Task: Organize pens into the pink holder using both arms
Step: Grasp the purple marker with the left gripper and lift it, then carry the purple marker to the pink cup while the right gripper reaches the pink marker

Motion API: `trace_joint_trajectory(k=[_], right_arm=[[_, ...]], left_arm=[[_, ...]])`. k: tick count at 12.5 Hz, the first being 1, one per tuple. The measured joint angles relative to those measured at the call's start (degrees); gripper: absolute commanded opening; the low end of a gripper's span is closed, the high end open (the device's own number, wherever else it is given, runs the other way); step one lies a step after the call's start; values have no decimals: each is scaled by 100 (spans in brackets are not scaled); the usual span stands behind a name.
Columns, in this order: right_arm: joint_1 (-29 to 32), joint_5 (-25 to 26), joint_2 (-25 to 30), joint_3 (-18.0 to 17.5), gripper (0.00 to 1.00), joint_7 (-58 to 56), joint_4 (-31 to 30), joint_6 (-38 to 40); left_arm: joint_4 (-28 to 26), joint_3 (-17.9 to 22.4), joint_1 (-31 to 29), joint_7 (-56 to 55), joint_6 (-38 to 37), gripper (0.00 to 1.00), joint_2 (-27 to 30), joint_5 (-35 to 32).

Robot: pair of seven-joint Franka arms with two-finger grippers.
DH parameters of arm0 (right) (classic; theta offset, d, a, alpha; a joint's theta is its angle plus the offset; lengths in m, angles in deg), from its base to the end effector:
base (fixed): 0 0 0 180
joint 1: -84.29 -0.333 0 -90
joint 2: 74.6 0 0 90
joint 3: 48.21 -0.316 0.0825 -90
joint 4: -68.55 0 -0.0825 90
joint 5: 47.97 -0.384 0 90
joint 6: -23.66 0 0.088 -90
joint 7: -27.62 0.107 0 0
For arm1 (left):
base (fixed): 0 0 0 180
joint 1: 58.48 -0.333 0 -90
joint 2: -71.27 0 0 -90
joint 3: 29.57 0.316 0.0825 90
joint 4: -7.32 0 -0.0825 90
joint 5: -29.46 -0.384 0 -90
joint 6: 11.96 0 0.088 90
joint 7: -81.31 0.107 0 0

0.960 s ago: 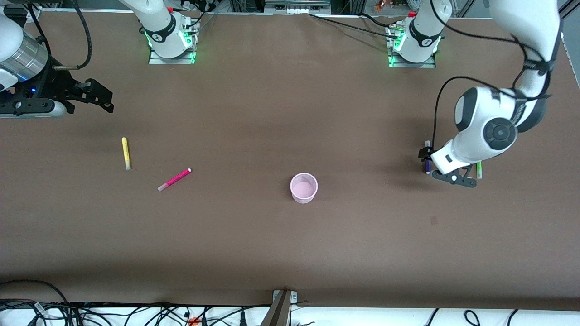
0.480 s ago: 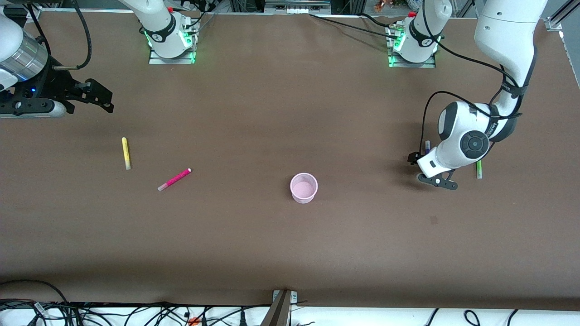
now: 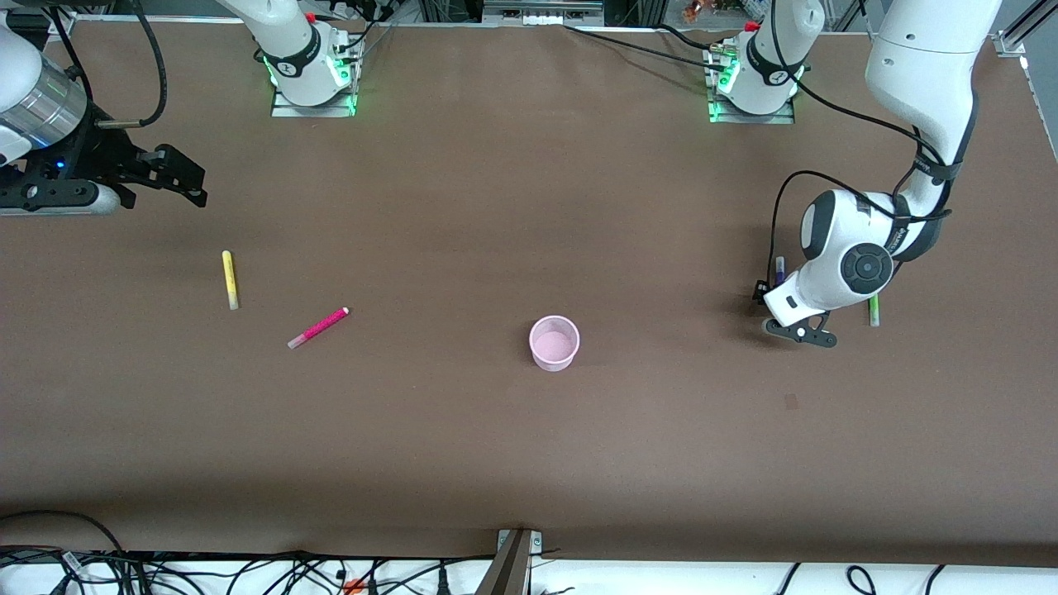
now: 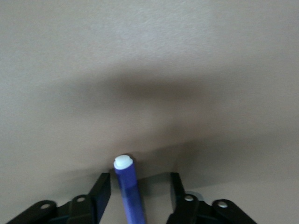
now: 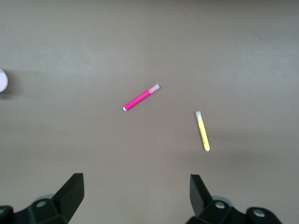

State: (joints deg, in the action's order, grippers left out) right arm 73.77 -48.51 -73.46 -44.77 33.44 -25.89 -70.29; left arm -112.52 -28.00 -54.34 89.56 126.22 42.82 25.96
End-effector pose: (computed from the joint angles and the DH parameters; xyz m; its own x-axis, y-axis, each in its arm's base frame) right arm 0.5492 0.0689 0.6048 0.9997 0.0213 0.0102 0.0215 -0.9997 -0.0117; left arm 0.5625 -0.0246 0.1675 0.9556 -0.2322 -0.1813 -0.2395 -0.9707 -0.0193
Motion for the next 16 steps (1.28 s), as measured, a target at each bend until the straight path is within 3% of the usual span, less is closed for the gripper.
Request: trace_joint_trajectory(k=[1,6,10,12,13,16], right_arm=[[0,0,0,0,100,0,0,-4],[-10,-1,0,-34,100,0,0,-48],[-6,0,0,-37,100,-1,1,-50],[2,0,-23,-20,100,-2,1,-60],[0,0,-67,-20,100,-11,0,-79],[-12,6,-426,-52,100,-31,-8,-113]], left_arm=[[8,-8,-4,2,3,0,12,0],[93,-9,-11,3,-147,0,47,0],[1308,-484,61,20,-2305,0,241,2],[1920,-814,90,248,-2705,0,282,196],[2133,-927,103,524,-2720,0,282,622],[2625,-986,128,1231,-2710,0,188,2720]])
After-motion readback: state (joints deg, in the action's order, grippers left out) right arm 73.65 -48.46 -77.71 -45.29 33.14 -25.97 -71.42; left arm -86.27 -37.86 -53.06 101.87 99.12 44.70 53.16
